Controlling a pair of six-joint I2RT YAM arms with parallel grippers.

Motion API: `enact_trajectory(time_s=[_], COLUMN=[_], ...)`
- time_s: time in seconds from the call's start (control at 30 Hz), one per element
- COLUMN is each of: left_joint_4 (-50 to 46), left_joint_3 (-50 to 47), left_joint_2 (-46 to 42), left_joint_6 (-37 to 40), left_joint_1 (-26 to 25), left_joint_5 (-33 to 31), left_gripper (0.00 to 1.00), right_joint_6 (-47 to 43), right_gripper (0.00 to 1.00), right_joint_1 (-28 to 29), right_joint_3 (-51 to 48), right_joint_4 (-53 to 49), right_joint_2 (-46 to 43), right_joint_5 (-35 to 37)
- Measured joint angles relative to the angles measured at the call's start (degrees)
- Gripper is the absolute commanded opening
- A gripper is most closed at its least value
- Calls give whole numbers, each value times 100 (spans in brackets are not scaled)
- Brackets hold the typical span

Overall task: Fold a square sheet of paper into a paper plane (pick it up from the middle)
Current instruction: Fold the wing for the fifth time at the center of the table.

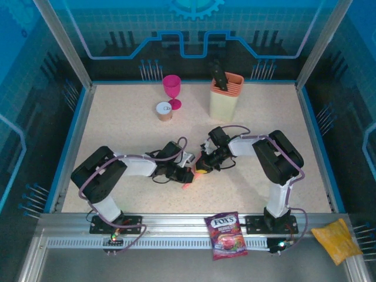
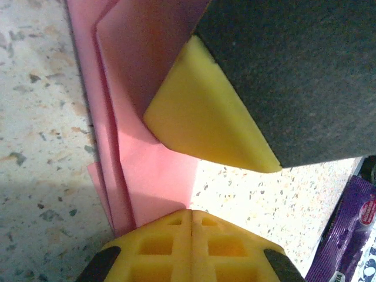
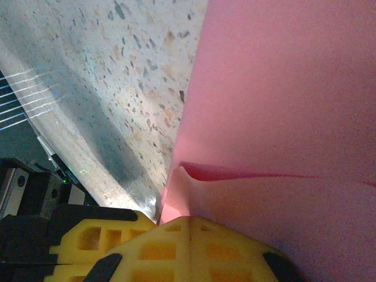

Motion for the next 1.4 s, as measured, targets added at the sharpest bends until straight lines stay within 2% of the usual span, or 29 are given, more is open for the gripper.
enact_trajectory(time_s=[0.73,1.03,1.13,1.3,1.4], left_joint_4=[756,960,599,-793,-1213], left_joint_3=[-1257,-1965,-2153,-2144,-1860], left_joint_2=[-1056,-1825,-2297,-3272,-3423], left_joint_6=[-802,-1631,-1888,-1884,-1762], left_joint_1=[-352,-739,-822,-848,-734], left_joint_5=[-693,-1163,-1255,-1386,-1401], left_gripper=[0,0,0,0,0], right_joint_6=[0,0,0,0,0], right_gripper=[0,0,0,0,0], right_joint_1=[11,13,13,13,13], right_joint_3=[37,35,35,35,35], right_joint_4=[-37,-39,-39,-44,-42], right_joint_2=[90,90,90,90,90], right_joint_5=[-170,-170,-170,-170,-173])
